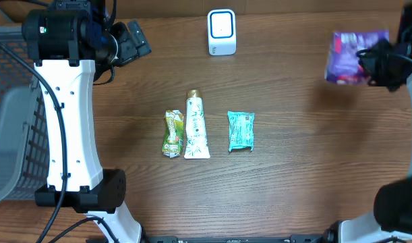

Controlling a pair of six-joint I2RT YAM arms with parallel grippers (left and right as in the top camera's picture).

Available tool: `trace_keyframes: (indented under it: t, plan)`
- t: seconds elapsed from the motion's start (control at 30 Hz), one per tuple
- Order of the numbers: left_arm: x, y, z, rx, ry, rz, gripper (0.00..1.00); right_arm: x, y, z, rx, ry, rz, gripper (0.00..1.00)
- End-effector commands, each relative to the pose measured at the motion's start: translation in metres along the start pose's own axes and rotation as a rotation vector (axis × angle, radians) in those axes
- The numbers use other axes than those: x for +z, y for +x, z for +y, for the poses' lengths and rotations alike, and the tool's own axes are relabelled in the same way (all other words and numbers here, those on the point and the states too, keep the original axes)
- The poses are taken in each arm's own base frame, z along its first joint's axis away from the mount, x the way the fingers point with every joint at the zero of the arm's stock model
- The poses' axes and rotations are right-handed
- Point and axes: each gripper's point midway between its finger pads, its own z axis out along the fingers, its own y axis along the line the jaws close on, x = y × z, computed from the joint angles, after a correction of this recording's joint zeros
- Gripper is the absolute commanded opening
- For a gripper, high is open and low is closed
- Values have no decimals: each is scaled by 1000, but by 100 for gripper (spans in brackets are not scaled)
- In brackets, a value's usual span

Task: Scan the item barcode
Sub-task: 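Move the bag to the right table edge and release it, then return the right gripper to the mint-green packet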

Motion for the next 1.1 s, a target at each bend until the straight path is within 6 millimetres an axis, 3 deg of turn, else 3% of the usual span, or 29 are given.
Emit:
trace_keyframes:
  t: [0.0,0.07,0.2,0.27,0.4,0.53,0.67,0.8,0.9,1.07]
  plan:
    - [2,2,-4,20,5,8,100,40,3,-44,248,54,50,4]
    - [2,2,-4,20,5,8,100,63,6,-65,298,64,71,4]
    - [2,3,-4,20,5,9,100,91,13,-103,379,100,76,4]
    - [2,2,-4,20,5,8,100,96,18,-115,379,116,89,12]
    - [2,2,-4,20,5,8,99,92,20,-115,267,96,120,73]
    - [2,3,-4,20,5,9,100,71,12,-104,168,61,125,89]
    - [2,2,-4,20,5,8,100,33,3,-78,61,-33,129,95]
    - [2,3,-4,20,5,9,100,-11,12,-30,-94,-237,164,95]
    - [2,2,-4,20,5,8,99,-30,32,6,-163,-376,213,95]
    - [2,3,-4,20,5,9,100,-36,97,58,-350,-477,342,92]
